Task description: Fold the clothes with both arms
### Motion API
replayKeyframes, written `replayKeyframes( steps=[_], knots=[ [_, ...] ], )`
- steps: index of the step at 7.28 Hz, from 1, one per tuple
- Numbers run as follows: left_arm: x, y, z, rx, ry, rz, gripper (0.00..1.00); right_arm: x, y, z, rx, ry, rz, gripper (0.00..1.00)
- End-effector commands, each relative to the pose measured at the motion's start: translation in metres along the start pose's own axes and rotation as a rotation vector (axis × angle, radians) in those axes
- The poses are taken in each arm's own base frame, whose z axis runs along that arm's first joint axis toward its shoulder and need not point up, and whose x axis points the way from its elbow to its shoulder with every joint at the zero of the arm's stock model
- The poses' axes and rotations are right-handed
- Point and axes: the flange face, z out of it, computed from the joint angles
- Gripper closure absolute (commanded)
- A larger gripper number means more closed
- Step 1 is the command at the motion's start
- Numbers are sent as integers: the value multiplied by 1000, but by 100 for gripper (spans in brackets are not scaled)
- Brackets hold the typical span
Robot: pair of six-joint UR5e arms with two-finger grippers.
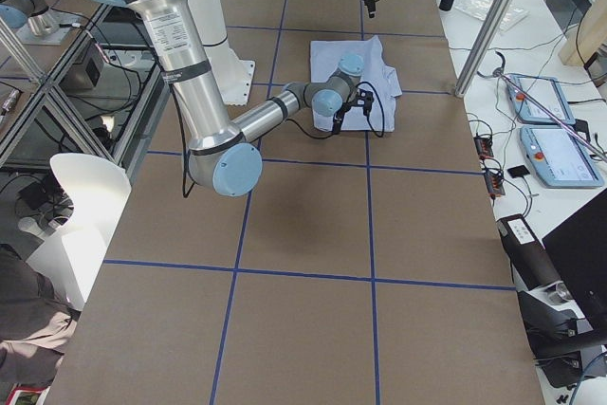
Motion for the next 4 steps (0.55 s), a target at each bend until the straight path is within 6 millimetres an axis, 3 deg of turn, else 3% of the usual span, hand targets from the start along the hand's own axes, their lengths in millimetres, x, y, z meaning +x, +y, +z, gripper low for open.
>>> replayKeyframes(
  steps=[1,3,4],
  knots=[
    [0,1,-2,-1,-3,-1,0,-5,12,13,-20,10,-14,9],
    [-1,1,-1,-1,-5,-2,0,-9,17,17,-29,9,-23,43],
    [-1,1,-1,-1,-5,-2,0,-11,18,15,-29,5,-25,67]
  ],
)
